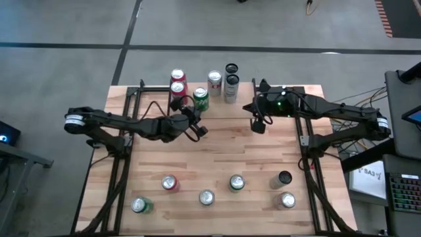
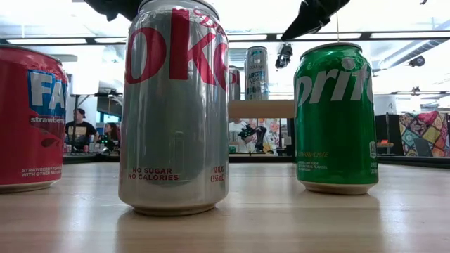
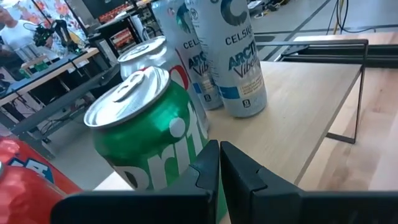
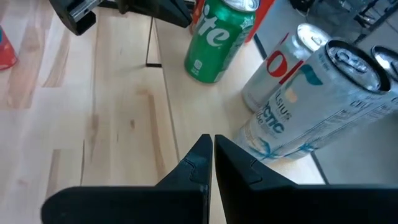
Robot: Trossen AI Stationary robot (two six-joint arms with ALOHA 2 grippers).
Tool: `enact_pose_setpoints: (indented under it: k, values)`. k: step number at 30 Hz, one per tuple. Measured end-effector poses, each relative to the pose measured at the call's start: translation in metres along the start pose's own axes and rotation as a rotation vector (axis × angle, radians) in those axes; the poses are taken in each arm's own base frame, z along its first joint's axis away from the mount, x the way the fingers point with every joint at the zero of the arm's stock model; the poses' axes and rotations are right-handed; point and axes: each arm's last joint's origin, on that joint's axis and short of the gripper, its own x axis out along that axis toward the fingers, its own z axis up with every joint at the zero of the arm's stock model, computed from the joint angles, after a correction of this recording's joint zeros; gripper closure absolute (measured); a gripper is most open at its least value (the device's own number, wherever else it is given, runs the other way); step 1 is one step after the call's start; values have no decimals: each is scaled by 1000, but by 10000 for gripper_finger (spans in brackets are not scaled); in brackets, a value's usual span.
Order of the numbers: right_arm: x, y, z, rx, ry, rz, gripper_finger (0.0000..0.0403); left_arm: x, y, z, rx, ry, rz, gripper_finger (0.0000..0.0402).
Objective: Place canned beverage on shelf
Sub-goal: Put the top green soda can on the shelf
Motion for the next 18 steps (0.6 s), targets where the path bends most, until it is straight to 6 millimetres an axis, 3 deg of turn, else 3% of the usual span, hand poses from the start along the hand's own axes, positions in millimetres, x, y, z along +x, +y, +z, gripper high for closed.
enact_pose_setpoints:
  k: [18]
  values:
    - [4, 2, -4, 4, 3, 0, 394, 13, 8, -4, -24, 21, 104, 402]
